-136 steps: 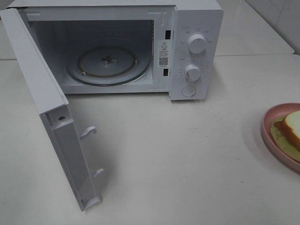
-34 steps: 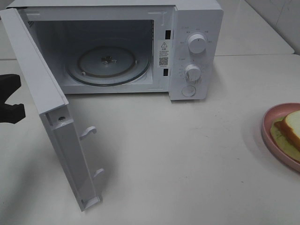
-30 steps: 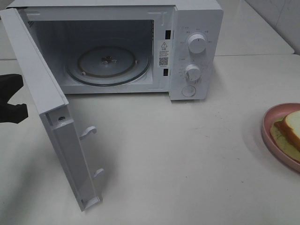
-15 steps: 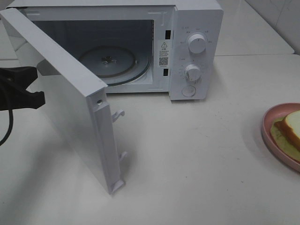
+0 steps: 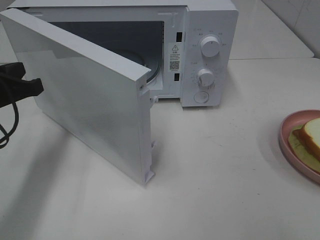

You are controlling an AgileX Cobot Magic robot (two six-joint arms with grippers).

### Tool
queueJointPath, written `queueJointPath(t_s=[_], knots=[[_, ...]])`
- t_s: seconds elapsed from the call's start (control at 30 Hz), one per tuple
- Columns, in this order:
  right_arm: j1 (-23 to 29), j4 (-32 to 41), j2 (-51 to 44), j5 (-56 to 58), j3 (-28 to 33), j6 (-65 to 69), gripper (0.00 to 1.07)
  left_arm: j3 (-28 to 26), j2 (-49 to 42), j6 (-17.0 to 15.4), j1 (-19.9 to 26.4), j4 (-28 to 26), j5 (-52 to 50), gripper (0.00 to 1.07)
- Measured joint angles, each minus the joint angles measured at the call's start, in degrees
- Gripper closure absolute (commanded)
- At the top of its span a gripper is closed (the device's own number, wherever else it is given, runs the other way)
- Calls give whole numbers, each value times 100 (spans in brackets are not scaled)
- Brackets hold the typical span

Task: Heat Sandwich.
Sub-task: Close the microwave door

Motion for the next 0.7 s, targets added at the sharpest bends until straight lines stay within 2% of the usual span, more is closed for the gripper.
queueJointPath(t_s=[0.03,0.13,0.17,0.2,0.27,0.3,0.37,0.4,0.47,0.5,0.57,0.63,0.7], knots=[[0,0,0,0,0,0,49,0,0,0,0,0,0,107],[0,0,0,0,0,0,49,0,0,378,-304,-395,-103,107],[0,0,0,0,0,0,49,0,0,579,-550,-676,-160,107],[0,0,0,0,0,0,49,0,0,579,-550,-676,-160,107],[0,0,0,0,0,0,49,0,0,722,-842,-1066,-246,107],[0,0,0,0,0,0,49,-23,0,888,-1117,-1507,-327,107],[0,0,0,0,0,0,49,-52,6,968,-1226,-1696,-338,107],[0,0,0,0,0,0,49,-109,23,1077,-1352,-1919,-344,107],[0,0,0,0,0,0,49,-390,143,1490,-1690,-2452,-384,107],[0,0,0,0,0,0,49,-390,143,1490,-1690,-2452,-384,107],[0,0,0,0,0,0,49,-705,372,1770,-2017,-2905,-401,107],[0,0,0,0,0,0,49,-825,458,1828,-2114,-3065,-424,107],[0,0,0,0,0,0,49,-1186,751,1896,-2361,-3186,-424,107]])
